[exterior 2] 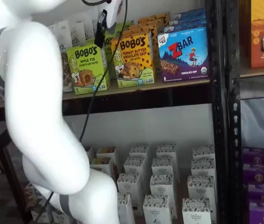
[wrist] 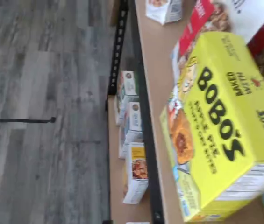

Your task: Pick up the orange box on the top shelf, the fifth box from the left

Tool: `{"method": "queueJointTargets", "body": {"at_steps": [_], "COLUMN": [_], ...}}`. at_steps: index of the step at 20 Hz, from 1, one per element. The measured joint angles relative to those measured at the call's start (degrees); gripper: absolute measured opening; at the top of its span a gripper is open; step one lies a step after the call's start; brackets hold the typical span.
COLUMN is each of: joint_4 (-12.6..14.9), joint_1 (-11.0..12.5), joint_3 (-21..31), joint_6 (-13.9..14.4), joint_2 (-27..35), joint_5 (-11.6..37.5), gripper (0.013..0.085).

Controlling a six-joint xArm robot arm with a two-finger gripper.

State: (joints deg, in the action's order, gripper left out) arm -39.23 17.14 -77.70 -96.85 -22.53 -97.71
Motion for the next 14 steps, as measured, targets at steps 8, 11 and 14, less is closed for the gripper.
{"method": "queueJointTargets", "body": {"at_steps": [8,11,14], "joint_4": [-0.4,1.1,2.9], "joint_1": [1.1,0.8,0.4], "joint_3": [-2.3,-2.5,-2.3], "joint_6": [-1.5,-2.3,-3.1], "joint_2": [3.3,4.2,5.0], "joint_5": [5.2,7.0,8.6], "gripper": [0.0850,0.0850,0.0850]}}
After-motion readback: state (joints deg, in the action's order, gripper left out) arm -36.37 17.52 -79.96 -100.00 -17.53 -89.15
